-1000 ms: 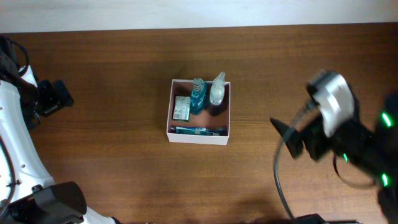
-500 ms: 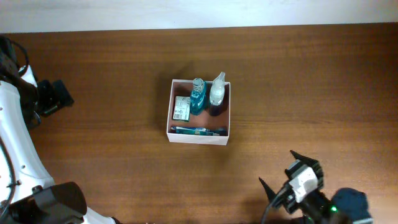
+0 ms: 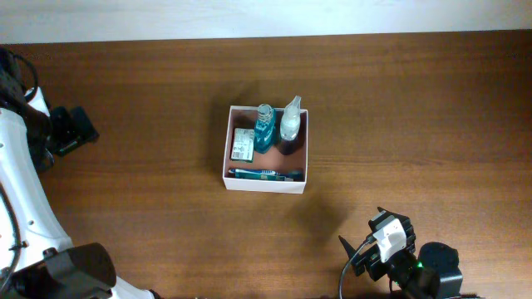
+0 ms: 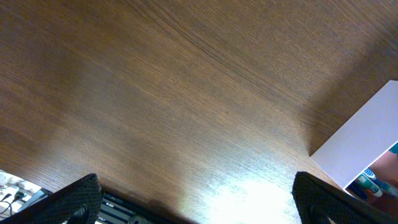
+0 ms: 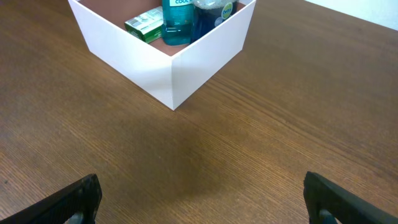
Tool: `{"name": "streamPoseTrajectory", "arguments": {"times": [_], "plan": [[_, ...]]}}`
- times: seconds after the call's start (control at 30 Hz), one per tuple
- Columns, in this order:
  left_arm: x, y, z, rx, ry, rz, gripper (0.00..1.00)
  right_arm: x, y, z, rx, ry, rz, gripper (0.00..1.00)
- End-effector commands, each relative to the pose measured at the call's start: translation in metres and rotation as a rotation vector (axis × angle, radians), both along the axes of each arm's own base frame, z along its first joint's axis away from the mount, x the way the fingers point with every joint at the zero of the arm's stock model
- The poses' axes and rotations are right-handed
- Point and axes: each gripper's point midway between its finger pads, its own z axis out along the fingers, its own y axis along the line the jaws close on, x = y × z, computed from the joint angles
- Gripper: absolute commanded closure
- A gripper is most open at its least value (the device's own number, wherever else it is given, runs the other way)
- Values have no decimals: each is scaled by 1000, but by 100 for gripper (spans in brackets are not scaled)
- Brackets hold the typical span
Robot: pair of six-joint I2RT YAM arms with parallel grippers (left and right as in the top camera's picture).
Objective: Pack container
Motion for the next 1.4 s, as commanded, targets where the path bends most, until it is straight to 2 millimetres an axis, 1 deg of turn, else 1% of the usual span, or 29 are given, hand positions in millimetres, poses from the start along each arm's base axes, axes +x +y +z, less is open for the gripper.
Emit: {"name": "streamPoseTrajectory", "arguments": {"times": [0.0, 0.5, 0.6, 0.7, 0.8, 0.9, 0.93, 0.97, 1.0, 1.03, 1.1, 1.17, 1.23, 1.3, 1.33, 1.37], "plan": [[-4, -2, 9, 6, -29, -3, 0, 0, -1, -1, 14, 0, -10, 1], [-4, -2, 9, 6, -29, -3, 0, 0, -1, -2, 13, 7, -10, 1], [-3, -3, 9, 6, -30, -8, 0, 0, -1, -2, 13, 7, -10, 1], [-3, -9, 14, 12, -45, -24, 0, 0, -1, -2, 13, 7, -10, 1], [-8, -25, 32, 33, -102, -67, 0, 0, -1, -2, 13, 7, -10, 2], [-17, -48, 57, 59, -183, -128, 0, 0, -1, -2, 13, 7, -10, 1], [-23, -49, 64, 104, -196, -145, 0, 0, -1, -2, 13, 7, -10, 1], [-28, -45, 71, 160, -207, -145, 0, 0, -1, -2, 13, 7, -10, 1], [-28, -41, 82, 224, -250, -141, 0, 0, -1, -2, 13, 7, -10, 1], [-26, -41, 89, 246, -295, -143, 0, 0, -1, -2, 13, 7, -10, 1], [-20, -47, 108, 288, -458, -153, 0, 0, -1, -2, 13, 7, -10, 1], [-16, -53, 117, 319, -595, -161, 0, 0, -1, -2, 13, 7, -10, 1], [-15, -60, 117, 343, -720, -173, 0, 0, -1, -2, 13, 7, -10, 1], [-19, -66, 104, 355, -804, -183, 0, 0, -1, -2, 13, 7, -10, 1], [-22, -68, 96, 360, -836, -184, 0, 0, -1, -2, 13, 7, -10, 1], [-32, -70, 73, 373, -898, -181, 0, 0, -1, -2, 13, 7, -10, 1]]}}
